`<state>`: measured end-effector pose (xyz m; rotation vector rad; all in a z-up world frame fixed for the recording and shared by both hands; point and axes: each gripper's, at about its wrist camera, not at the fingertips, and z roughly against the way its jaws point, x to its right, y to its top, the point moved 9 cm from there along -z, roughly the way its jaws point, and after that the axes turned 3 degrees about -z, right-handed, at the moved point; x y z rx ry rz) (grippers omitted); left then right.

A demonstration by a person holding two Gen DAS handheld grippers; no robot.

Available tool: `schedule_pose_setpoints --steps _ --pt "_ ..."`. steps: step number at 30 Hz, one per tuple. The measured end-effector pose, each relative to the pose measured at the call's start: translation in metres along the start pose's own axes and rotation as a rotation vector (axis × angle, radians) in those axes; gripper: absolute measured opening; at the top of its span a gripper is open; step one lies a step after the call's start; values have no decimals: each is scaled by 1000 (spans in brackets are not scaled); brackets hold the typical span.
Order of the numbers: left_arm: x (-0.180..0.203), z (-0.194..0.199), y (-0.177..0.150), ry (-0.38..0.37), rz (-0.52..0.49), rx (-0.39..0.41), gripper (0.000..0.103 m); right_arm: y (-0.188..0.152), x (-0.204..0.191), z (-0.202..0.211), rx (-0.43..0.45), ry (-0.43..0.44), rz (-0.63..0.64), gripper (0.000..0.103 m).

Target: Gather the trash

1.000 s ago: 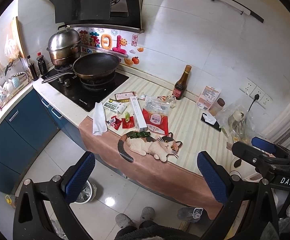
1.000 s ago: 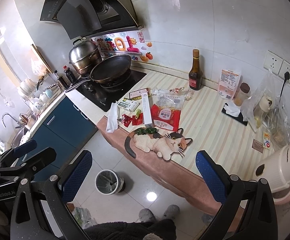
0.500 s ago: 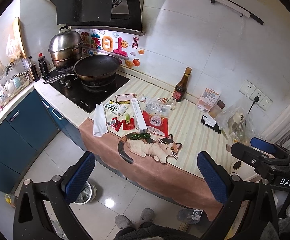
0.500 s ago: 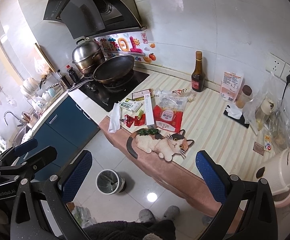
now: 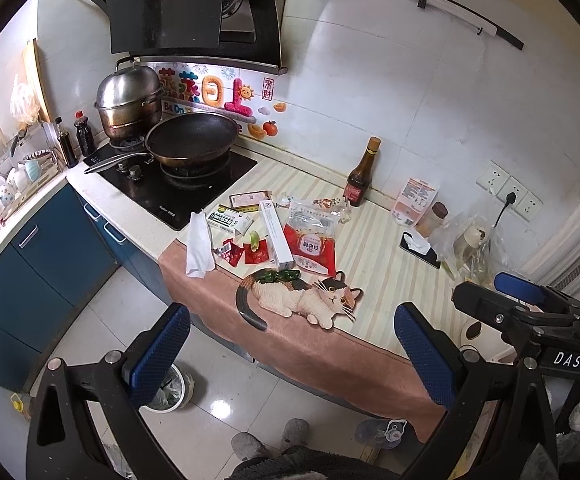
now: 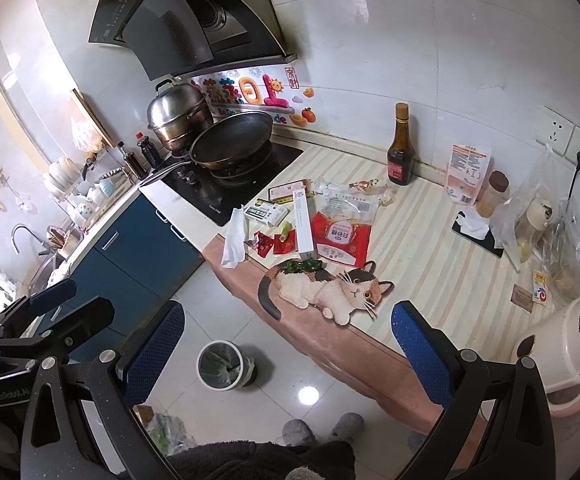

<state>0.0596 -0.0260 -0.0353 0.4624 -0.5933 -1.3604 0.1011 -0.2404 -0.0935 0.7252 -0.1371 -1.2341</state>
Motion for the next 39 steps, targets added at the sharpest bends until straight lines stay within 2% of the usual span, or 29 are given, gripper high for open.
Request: schedule_pose_setpoints --steps 5,11,13,16,21,27,28,30,34,35,36,37,39 --pt "-12 -16 -2 38 3 -12 103 2 -3 -7 13 -14 -26 103" --pt "-73 -70 14 277 -4 24 103 12 15 -54 66 -141 -130 103" --pt "-95 -102 16 338 10 -15 103 14 29 -79 66 -180 -161 103" --pt "-118 -154 13 379 27 -105 103 19 55 -130 18 -233 -215 103" --pt "-152 -235 2 450 69 -244 103 25 100 -231 -95 -236 -292 102" --pt "-177 -333 -15 417 144 -453 103 38 131 -346 -246 -222 -292 89" --pt "-178 -348 -19 397 165 -483 103 39 136 -364 -273 -218 -294 87" --pt "-175 -379 -24 311 239 -529 101 39 143 -389 -314 -219 -297 86" --pt "-164 -422 -23 224 299 -565 100 39 162 -430 -377 -236 -310 85" --pt "-161 -430 -23 217 300 -573 94 37 166 -439 -395 -237 -317 85" --pt "-159 -437 -23 214 301 -579 75 37 169 -445 -408 -234 -322 85" --pt "-157 -443 -24 212 299 -589 65 36 172 -452 -421 -229 -327 85" --pt "-153 -454 -26 216 295 -606 22 35 175 -463 -444 -221 -335 85"
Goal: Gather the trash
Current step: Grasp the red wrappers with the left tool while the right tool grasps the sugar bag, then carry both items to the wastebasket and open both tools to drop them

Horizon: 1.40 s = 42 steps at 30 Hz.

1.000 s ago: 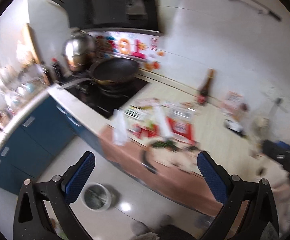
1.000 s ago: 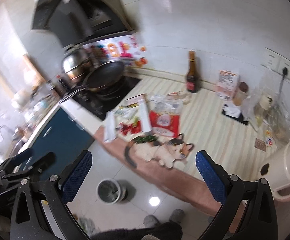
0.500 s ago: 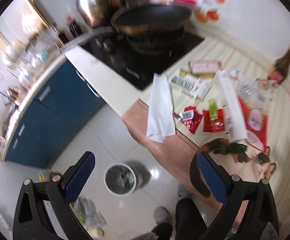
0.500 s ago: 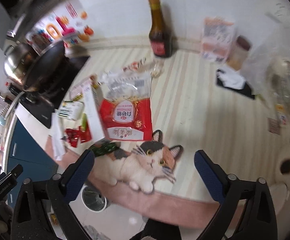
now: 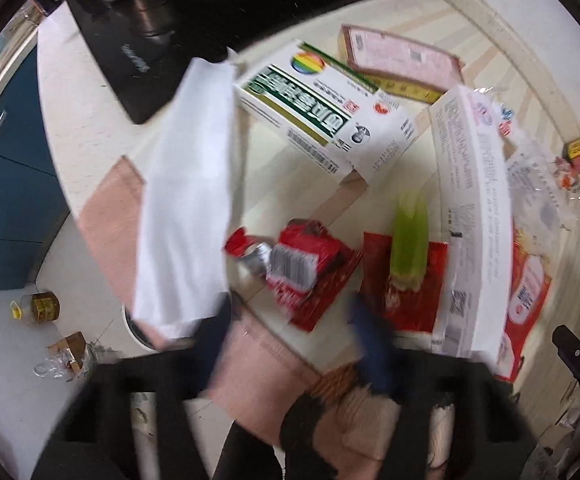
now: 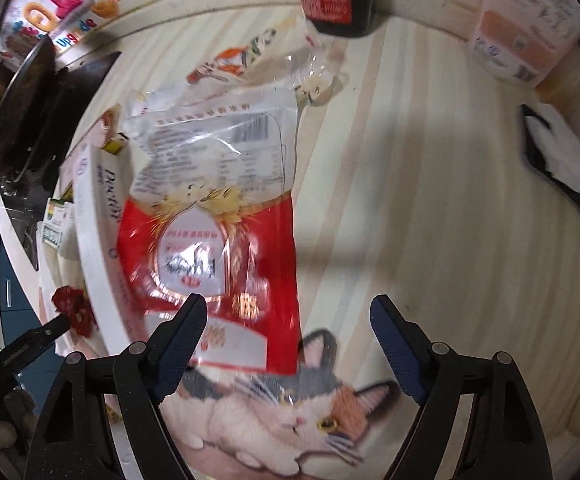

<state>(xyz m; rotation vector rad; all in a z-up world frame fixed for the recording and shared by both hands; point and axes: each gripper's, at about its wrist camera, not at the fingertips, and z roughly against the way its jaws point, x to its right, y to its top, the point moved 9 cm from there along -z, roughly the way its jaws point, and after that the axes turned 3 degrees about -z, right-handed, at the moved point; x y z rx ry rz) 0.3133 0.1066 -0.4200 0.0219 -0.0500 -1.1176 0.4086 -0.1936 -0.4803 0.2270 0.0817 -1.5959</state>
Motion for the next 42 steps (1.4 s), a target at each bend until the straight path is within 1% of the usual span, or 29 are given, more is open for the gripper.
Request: schedule_pose_setpoints --steps 2,4,8,9,10,11,12,13,14,15,16,19,22,25,29,33,37,41,42 --pt "1 0 -2 21 -4 11 4 5 -3 -13 -24 17 -8 85" --pt "-1 6 -6 43 -18 40 1 10 -6 -23 -33 26 -11 85" --pt "-2 12 -10 84 -42 59 0 17 -14 -40 -45 54 -23 86" --pt "-2 16 -12 101 -55 66 0 17 -17 -45 -60 56 -24 82" --pt "-2 18 -12 116 -69 71 0 18 -20 -44 -40 44 -12 78" --pt "-1 21 -13 126 -76 77 0 20 -26 -43 -21 20 28 62" --pt "3 25 -12 133 -84 82 0 21 -31 -43 -2 -11 63 35" --pt "5 29 -14 144 -95 87 0 21 -35 -43 15 -40 87 24" --pt "8 33 -15 151 -105 93 0 21 -36 -42 29 -53 100 19" --pt "13 36 -15 153 -112 98 0 20 -39 -42 30 -38 102 13" --pt "14 37 -18 155 -118 105 0 18 -39 -41 27 -22 95 11" --pt "22 47 -15 159 -129 132 0 20 -33 -27 59 5 57 8" --pt "22 69 -14 172 -134 176 0 24 -24 -2 113 9 40 7" --pt "27 88 -20 186 -138 218 0 31 -15 27 176 -3 43 7" --pt "16 115 -19 210 -149 279 0 44 -9 69 273 -28 67 7" --pt "1 139 -19 204 -123 322 0 51 -20 100 321 -5 78 7" --pt "-22 154 -21 193 -85 358 0 46 -42 128 359 22 125 7" --pt "-53 168 -35 184 -37 386 0 29 -79 152 393 54 186 7" --pt "-64 171 -39 184 -22 392 0 28 -102 147 398 58 198 7"
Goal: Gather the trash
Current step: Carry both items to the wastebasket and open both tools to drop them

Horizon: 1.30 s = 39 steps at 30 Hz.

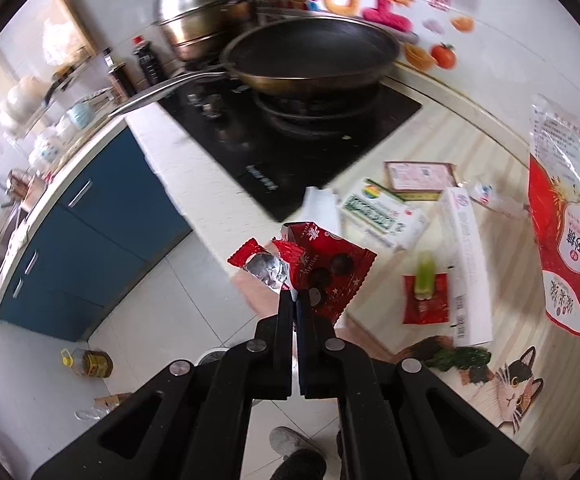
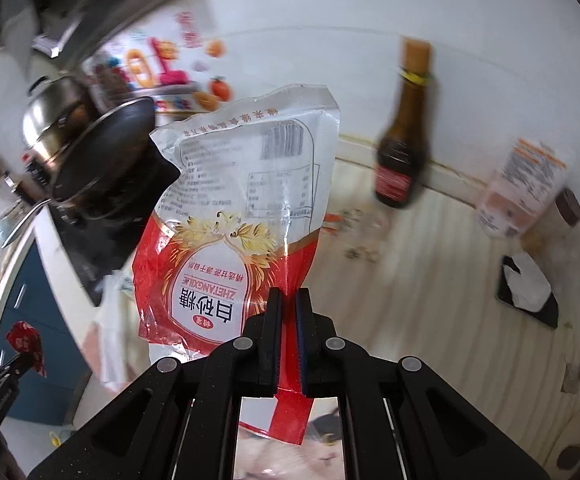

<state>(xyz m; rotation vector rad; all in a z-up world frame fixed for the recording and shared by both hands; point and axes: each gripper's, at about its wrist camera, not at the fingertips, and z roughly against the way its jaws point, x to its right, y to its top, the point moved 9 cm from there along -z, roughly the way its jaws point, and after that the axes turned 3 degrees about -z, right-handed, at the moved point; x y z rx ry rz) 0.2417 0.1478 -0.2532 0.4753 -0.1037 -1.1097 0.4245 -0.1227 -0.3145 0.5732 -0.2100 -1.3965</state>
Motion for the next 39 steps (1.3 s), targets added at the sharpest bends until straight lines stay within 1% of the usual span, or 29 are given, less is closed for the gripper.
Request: schedule_pose_setpoints --steps 3,4,6,9,10,13,16,19,22,23,24,25,27,28,29,30,31,32,33,34,35,37,39 --pt "-32 2 -15 3 41 0 0 -10 -46 6 6 29 47 7" --pt "-48 3 -23 6 59 -4 0 -16 -62 8 3 41 63 7" --pt "-73 3 -38 13 90 -9 0 -30 -90 9 -12 61 89 7" --pt "-118 -3 -64 31 153 -30 0 -59 -138 7 -48 95 137 7" --pt "-138 -7 -77 41 183 -41 0 -69 -154 5 -60 102 159 7" --pt "-179 -19 -105 57 250 -71 0 -109 -207 -6 -115 131 229 7" --pt "-225 -41 -141 80 321 -116 0 -150 -255 -20 -157 148 302 6" --pt "-260 -68 -175 97 377 -165 0 -204 -304 -43 -206 161 389 6" --pt "-294 -115 -222 107 446 -244 0 -262 -343 -79 -268 165 457 6" --pt "-300 -131 -234 107 462 -267 0 -286 -354 -95 -296 163 478 6" --pt "-308 -147 -249 109 479 -292 0 -302 -364 -108 -313 158 495 6" --pt "-316 -171 -271 109 505 -327 0 -329 -373 -129 -342 154 518 6" --pt "-325 -207 -302 104 542 -374 0 -368 -382 -164 -386 144 549 6" --pt "-329 -235 -325 101 566 -408 0 -391 -385 -185 -414 137 565 6" --pt "-331 -253 -339 96 582 -430 0 -420 -387 -213 -452 126 587 6" --pt "-333 -279 -359 89 600 -458 0 -438 -386 -231 -477 117 597 6" --pt "-334 -305 -379 84 616 -485 0 -464 -384 -258 -513 104 615 6" --pt "-334 -324 -392 77 628 -503 0 -489 -380 -285 -547 89 631 6" --pt "-334 -346 -407 68 636 -525 0 -506 -377 -304 -569 77 645 6" --pt "-331 -375 -427 59 645 -554 0 -530 -371 -330 -604 59 666 6" --pt "-328 -393 -437 46 651 -571 0 -548 -365 -351 -637 46 681 6" --pt "-319 -442 -469 -13 674 -626 0 -592 -349 -397 -722 13 701 6" --pt "-309 -477 -490 -69 695 -666 0 -619 -337 -434 -784 -13 715 6"
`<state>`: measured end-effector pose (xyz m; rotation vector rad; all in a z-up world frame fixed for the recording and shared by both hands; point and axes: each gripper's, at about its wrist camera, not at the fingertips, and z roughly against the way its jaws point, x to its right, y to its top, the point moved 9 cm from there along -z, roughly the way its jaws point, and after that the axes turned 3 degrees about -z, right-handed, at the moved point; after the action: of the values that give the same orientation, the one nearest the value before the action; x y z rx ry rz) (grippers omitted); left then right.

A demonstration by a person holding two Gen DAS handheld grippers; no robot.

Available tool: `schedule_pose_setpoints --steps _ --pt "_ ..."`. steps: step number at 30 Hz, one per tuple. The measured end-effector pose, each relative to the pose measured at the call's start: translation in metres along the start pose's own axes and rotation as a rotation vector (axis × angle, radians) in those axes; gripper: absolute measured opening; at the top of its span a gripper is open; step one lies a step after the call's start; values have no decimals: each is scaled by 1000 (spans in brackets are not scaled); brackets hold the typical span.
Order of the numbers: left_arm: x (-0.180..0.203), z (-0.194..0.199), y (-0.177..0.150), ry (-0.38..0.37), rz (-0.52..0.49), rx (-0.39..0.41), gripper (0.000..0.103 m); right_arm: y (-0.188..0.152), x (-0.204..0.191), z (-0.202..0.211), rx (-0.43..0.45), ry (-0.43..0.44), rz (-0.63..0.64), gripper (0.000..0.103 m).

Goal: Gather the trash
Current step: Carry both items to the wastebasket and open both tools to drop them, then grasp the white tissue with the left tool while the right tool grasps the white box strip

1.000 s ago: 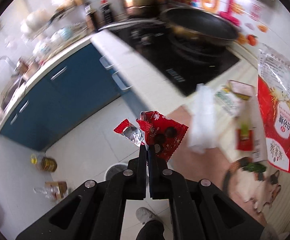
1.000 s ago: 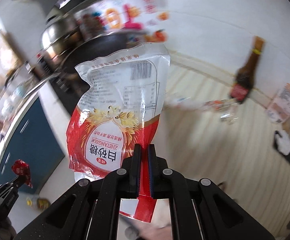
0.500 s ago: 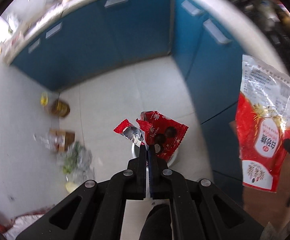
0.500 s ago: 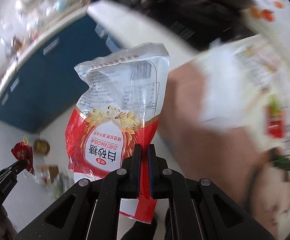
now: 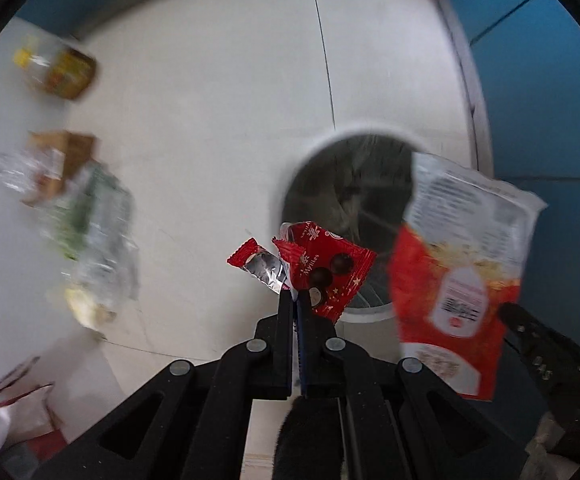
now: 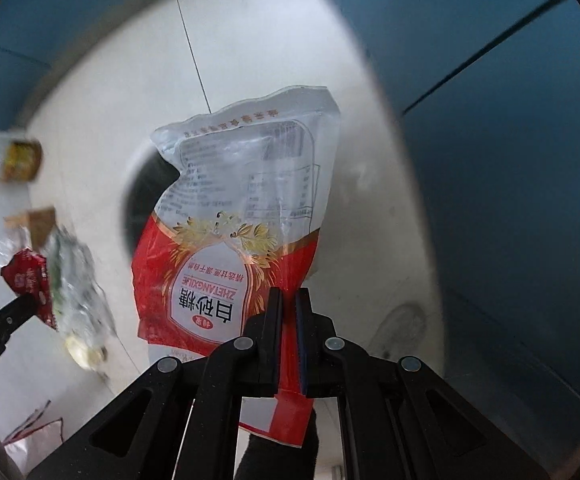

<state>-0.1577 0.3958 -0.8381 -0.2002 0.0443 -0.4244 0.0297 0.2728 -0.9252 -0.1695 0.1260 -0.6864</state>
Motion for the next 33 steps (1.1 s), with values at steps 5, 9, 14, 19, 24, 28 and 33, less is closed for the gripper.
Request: schedule_pose_setpoints --steps 5,9,14,19,24,28,33 --pt "-9 -81 14 -70 42 -90 0 15 -11 -75 -101 -14 67 6" --pt "-7 -99 26 -112 38 -110 4 30 -23 -101 -156 -18 121 13" --pt "-7 -99 35 -120 13 -124 15 42 -15 -101 -205 83 42 52" --pt "-25 -78 42 -48 24 -44 100 54 3 -72 -136 112 9 67" --pt "-32 -56 34 20 22 3 100 52 14 -46 -72 95 15 89" --pt "-37 -27 21 89 25 67 100 44 17 -11 -11 50 72 99" --pt "-41 41 -5 140 56 186 100 23 -24 34 70 9 144 102"
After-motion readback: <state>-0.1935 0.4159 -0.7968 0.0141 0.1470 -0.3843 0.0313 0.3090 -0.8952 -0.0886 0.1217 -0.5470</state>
